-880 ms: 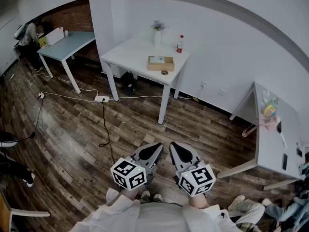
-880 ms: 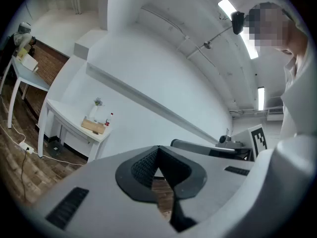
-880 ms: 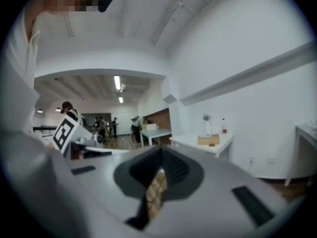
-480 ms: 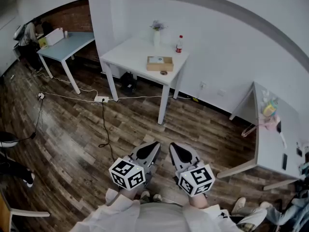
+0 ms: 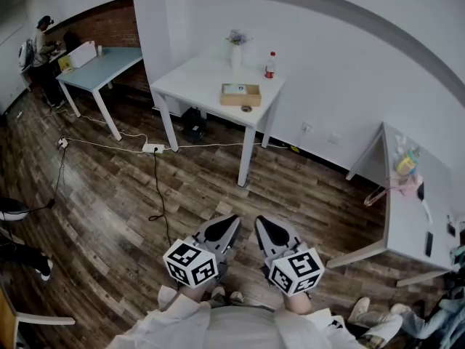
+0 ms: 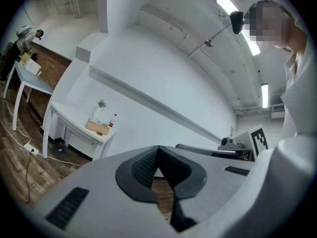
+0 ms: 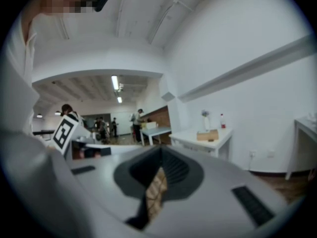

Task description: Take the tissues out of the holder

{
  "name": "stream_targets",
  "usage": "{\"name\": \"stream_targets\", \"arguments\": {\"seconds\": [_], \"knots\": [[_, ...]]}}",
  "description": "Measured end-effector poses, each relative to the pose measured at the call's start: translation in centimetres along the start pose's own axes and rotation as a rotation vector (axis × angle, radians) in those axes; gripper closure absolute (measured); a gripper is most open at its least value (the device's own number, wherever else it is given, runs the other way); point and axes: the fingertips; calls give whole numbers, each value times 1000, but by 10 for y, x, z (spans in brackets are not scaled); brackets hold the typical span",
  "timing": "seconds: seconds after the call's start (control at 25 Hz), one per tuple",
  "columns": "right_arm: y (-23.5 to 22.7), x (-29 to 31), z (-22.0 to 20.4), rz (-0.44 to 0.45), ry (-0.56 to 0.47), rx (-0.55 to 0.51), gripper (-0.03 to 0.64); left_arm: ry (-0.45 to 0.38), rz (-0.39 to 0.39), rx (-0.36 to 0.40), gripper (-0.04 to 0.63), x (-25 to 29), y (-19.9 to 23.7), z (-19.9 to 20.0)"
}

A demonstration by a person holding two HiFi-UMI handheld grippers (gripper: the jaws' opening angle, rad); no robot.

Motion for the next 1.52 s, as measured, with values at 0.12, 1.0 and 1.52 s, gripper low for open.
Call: {"name": "stream_targets", "arguments": {"seconds": [0.12, 1.0, 1.52], "knots": [[-8, -2, -1, -9, 12, -1, 606, -1, 2, 11, 577, 5, -2, 0], [-62, 15, -15, 24, 50, 29, 605, 1, 40, -15, 577, 54, 14, -19], [-124, 148, 32, -21, 10, 7, 606, -21, -18, 1, 577, 135, 134, 52]]}}
Point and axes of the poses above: the fingertips, and each gripper's own axes: x forward along the fingers, y to its left, z out of its top, and after that the axes turned 2 degrees about -z, right-handed
